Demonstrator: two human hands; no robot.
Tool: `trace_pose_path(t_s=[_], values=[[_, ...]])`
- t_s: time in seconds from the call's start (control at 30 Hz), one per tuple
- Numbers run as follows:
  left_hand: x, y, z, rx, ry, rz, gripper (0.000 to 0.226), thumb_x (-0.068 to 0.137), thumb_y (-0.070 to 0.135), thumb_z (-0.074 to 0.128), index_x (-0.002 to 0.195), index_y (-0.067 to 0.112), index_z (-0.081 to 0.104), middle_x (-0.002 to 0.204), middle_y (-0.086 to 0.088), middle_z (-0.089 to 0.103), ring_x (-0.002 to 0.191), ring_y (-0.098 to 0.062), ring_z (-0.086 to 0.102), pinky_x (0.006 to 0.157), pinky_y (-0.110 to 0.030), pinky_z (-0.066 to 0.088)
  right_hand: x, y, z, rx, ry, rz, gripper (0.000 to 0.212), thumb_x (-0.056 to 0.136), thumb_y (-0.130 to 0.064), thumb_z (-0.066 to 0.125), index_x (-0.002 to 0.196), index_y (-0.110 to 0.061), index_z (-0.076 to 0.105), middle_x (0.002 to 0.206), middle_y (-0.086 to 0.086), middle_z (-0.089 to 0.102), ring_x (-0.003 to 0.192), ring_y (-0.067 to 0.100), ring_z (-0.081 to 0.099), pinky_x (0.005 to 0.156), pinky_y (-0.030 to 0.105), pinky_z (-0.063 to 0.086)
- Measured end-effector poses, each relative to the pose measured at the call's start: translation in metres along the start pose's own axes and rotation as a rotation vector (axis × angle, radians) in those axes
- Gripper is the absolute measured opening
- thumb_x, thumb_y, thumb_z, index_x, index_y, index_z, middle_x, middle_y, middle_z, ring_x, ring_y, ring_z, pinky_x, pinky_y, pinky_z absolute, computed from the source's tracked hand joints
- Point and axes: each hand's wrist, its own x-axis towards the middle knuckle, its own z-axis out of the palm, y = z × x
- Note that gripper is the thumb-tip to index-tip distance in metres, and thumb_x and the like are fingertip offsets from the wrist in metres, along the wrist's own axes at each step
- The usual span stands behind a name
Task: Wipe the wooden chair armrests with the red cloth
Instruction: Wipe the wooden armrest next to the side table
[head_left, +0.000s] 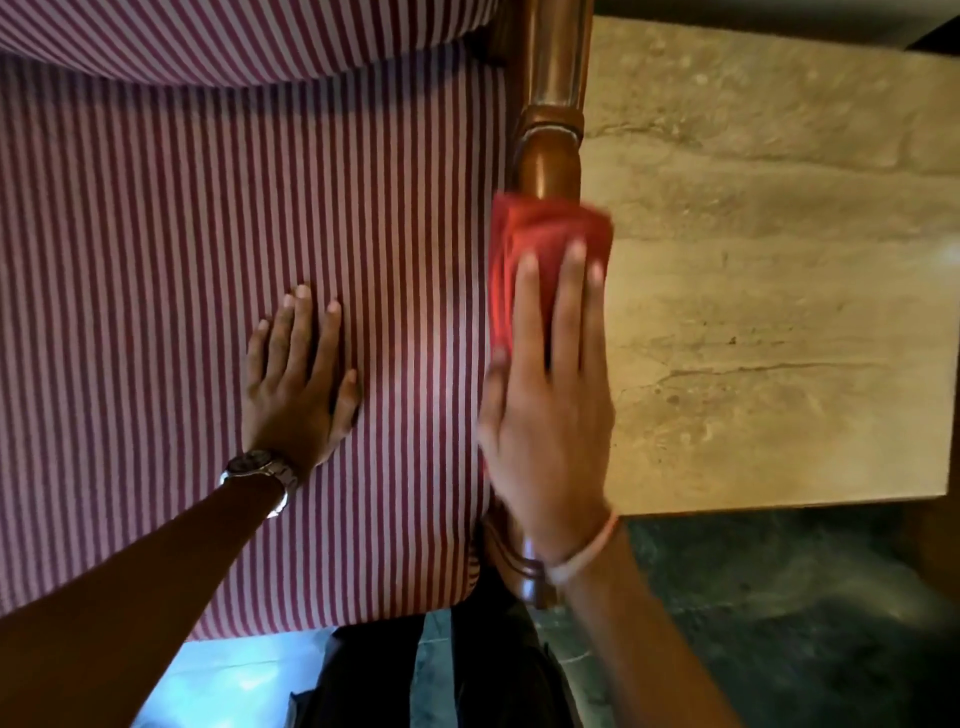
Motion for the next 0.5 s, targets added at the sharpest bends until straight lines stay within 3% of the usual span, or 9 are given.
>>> trace_pose_path(t_s=[0.13, 0.2, 0.37, 0.5], values=[[-0.002, 0.002, -0.001, 0.003, -0.018, -0.012, 0.069, 0.104, 0.046, 0.026, 0.163, 0.011, 0.016, 0.169, -0.020, 0.019, 0.158, -0.031, 0.019, 0.129, -0.048, 0.019, 0.101, 0.002, 0.008, -0.025, 0.127, -0.027, 0.057, 0.104, -0.019, 0.034, 0.160, -0.007, 0.030, 0.169, 0.025, 0.023, 0.159, 0.040, 0.019, 0.124, 0.043, 0.038], [0.000, 0.002, -0.003, -0.004, -0.033, -0.023, 0.069, 0.104, 0.046, 0.025, 0.163, 0.010, 0.017, 0.169, -0.021, 0.020, 0.158, -0.032, 0.019, 0.129, -0.048, 0.019, 0.077, 0.004, 0.010, -0.045, 0.133, -0.024, 0.054, 0.109, -0.020, 0.035, 0.161, -0.009, 0.028, 0.170, 0.024, 0.021, 0.160, 0.037, 0.017, 0.126, 0.044, 0.034], [-0.001, 0.000, -0.004, -0.004, -0.030, -0.025, 0.069, 0.104, 0.047, 0.024, 0.163, 0.011, 0.016, 0.169, -0.020, 0.019, 0.159, -0.031, 0.018, 0.129, -0.046, 0.016, -0.051, 0.000, -0.003, -0.068, -0.067, 0.003, 0.062, 0.107, -0.019, 0.046, 0.163, -0.014, 0.021, 0.173, 0.018, 0.011, 0.162, 0.033, 0.007, 0.127, 0.052, 0.029], [0.005, 0.004, -0.005, -0.025, -0.049, -0.039, 0.069, 0.104, 0.047, 0.024, 0.163, 0.011, 0.016, 0.169, -0.021, 0.019, 0.158, -0.032, 0.019, 0.129, -0.047, 0.017, 0.051, 0.000, 0.000, -0.001, 0.032, -0.017, 0.060, 0.106, -0.019, 0.043, 0.162, -0.012, 0.024, 0.171, 0.023, 0.015, 0.161, 0.039, 0.012, 0.119, 0.044, 0.046]])
